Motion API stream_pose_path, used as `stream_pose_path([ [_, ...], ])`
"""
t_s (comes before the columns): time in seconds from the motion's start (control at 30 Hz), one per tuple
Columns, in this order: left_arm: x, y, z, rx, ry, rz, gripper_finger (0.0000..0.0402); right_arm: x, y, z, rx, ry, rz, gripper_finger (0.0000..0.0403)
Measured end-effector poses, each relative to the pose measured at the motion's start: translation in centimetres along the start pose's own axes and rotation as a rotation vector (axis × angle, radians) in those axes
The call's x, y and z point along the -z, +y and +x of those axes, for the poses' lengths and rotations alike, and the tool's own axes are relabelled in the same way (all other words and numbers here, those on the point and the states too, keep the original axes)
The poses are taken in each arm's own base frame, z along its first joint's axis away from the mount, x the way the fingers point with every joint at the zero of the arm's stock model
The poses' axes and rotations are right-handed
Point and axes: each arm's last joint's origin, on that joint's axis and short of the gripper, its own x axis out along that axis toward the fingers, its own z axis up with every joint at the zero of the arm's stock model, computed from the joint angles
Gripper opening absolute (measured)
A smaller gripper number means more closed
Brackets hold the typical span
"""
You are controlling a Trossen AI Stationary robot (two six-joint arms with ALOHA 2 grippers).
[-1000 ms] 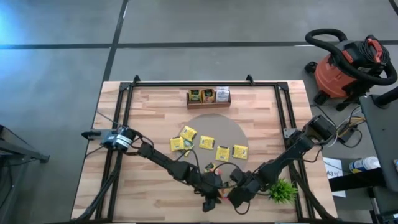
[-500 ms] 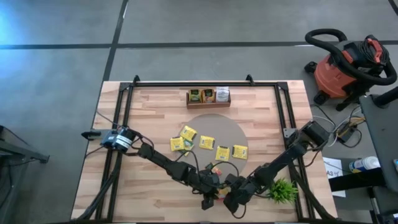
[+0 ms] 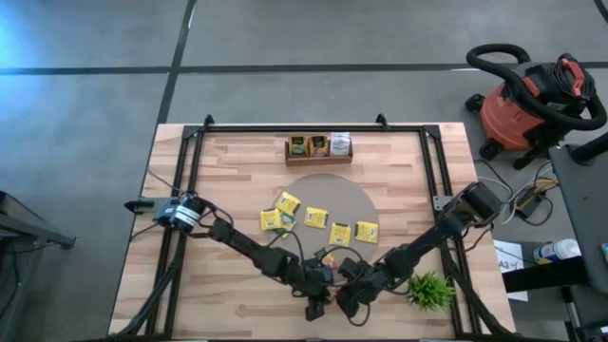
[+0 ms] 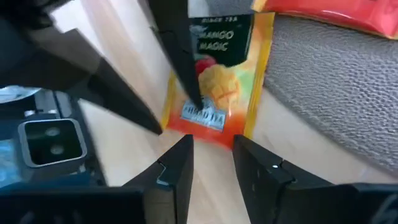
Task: Pick & Place Tea
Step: Put the bottom orange tea bag into the middle compartment of the wooden organizer
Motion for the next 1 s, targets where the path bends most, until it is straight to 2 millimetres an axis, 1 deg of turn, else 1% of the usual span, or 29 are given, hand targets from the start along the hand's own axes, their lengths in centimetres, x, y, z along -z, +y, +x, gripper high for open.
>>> stream_pose_path([
  [0.1,-0.2,-0.3,-0.5,-0.008,0.001,0.005,0.0128,-0.1,0.2,-0.4,-0.006,0.002,0.004,0.0107],
  [0.27,-1.1,-1.0,-2.0,-0.063,-0.012,0.053,0.0128,-0.1,0.1,-0.5,0.002,0.003,0.007,0.01],
  [0.4,-0.7,-1.0,-2.4,-0.102,0.034,0.061,0.0128,-0.1,0.1,-0.3,-0.001,0.002,0.015,0.0096],
  [0.53,-0.2,-1.5,-2.8,-0.119,0.066,0.03,0.0128,-0.2,0.6,-0.4,-0.031,-0.021,0.012,0.009],
  [0.67,0.9,-1.1,-2.5,-0.138,0.097,0.014,0.0128,-0.4,0.7,-0.4,-0.027,-0.056,0.014,0.0087],
  [0.77,1.4,-0.6,-2.4,-0.155,0.093,0.017,0.0128,-0.5,0.6,-0.4,-0.021,-0.07,0.016,0.0087],
  [1.0,1.3,0.3,-2.3,-0.213,0.03,0.071,0.0128,-0.6,0.3,-0.1,-0.002,-0.069,0.019,0.0082],
])
